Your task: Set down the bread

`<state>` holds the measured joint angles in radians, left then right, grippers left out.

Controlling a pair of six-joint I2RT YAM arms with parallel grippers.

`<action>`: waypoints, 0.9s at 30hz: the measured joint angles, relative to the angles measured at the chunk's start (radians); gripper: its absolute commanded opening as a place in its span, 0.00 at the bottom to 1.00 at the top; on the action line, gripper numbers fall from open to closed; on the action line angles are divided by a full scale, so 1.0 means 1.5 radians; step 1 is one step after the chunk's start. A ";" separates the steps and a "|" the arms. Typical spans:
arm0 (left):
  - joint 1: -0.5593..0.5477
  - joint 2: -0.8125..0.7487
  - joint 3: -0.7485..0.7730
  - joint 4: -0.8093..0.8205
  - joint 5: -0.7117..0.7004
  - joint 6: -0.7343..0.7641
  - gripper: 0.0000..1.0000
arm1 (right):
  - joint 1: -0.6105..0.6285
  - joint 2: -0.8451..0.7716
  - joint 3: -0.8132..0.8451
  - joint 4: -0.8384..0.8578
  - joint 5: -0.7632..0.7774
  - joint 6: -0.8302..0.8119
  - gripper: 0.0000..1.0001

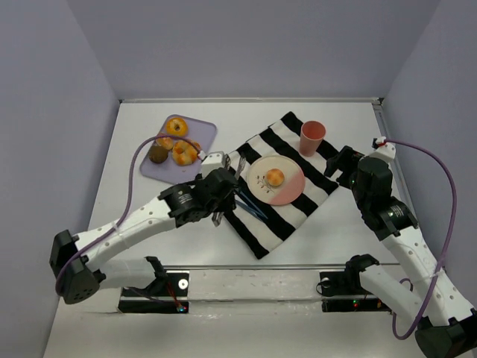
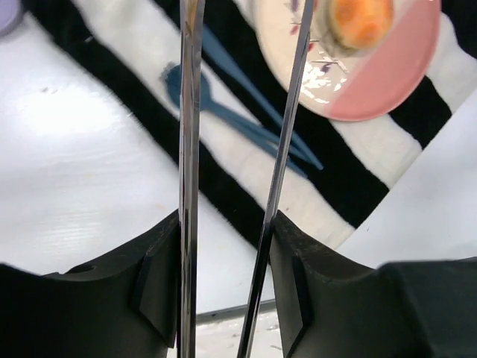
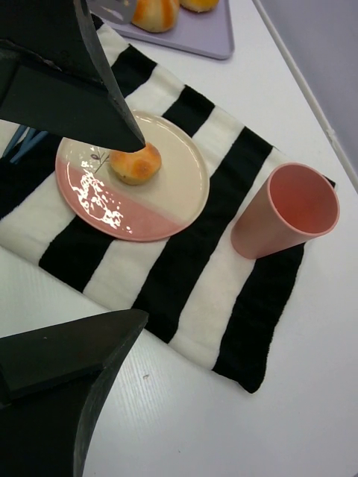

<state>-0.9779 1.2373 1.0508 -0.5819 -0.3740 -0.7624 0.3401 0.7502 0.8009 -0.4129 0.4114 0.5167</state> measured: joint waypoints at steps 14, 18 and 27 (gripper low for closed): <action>0.048 -0.129 -0.254 -0.188 0.008 -0.317 0.47 | 0.000 0.007 -0.008 0.001 0.000 0.006 0.92; 0.051 -0.204 -0.266 -0.212 0.011 -0.393 0.53 | 0.000 0.021 -0.013 0.001 -0.003 0.008 0.92; 0.051 -0.205 -0.268 -0.224 0.009 -0.454 0.86 | 0.000 0.027 -0.018 0.001 -0.004 0.008 0.92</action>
<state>-0.9016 0.9295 0.6491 -0.9176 -0.3603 -1.4433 0.3401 0.7906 0.7746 -0.4114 0.4049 0.5285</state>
